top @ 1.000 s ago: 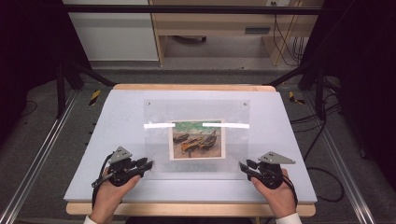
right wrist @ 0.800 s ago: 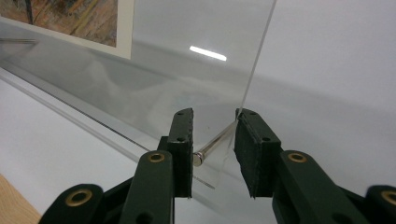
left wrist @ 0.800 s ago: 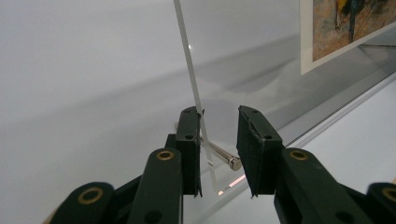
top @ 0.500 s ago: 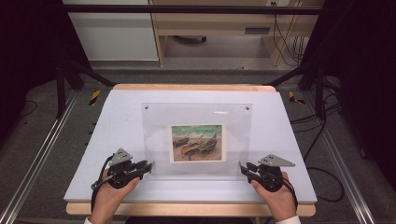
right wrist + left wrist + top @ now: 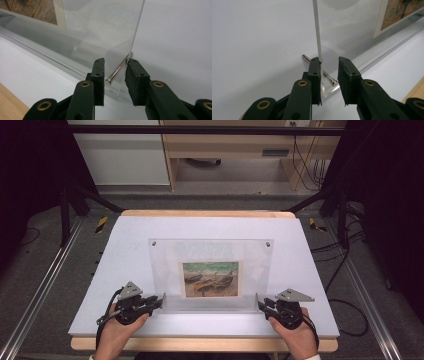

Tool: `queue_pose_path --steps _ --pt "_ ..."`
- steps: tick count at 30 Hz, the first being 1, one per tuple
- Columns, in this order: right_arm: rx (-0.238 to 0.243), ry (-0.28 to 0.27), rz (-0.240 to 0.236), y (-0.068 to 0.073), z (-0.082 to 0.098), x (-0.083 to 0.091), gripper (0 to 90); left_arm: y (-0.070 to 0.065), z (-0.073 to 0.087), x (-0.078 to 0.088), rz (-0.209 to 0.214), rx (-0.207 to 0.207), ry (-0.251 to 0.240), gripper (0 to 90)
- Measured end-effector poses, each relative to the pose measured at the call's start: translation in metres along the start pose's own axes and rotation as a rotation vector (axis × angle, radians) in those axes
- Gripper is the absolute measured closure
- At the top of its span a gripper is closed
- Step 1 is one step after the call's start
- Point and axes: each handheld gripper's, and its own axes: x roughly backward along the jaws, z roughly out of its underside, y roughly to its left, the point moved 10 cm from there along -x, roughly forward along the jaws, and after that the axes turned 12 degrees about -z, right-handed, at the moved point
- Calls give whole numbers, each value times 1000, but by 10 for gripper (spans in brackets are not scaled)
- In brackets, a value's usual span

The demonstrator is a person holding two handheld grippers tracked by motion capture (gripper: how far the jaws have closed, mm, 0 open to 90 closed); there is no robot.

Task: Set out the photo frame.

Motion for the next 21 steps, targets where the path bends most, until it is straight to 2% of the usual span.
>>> queue_pose_path --steps 7,10,15,21 --pt "2 13 -1 1 3 0 696 -1 3 1 -2 -13 13 720" --pt "-12 22 -3 2 6 0 695 -2 5 0 1 -23 22 721" --pt "3 26 -1 2 7 0 694 -2 6 1 -2 -30 25 721" --pt "-2 35 2 2 8 0 693 -2 7 1 -6 -37 26 720"
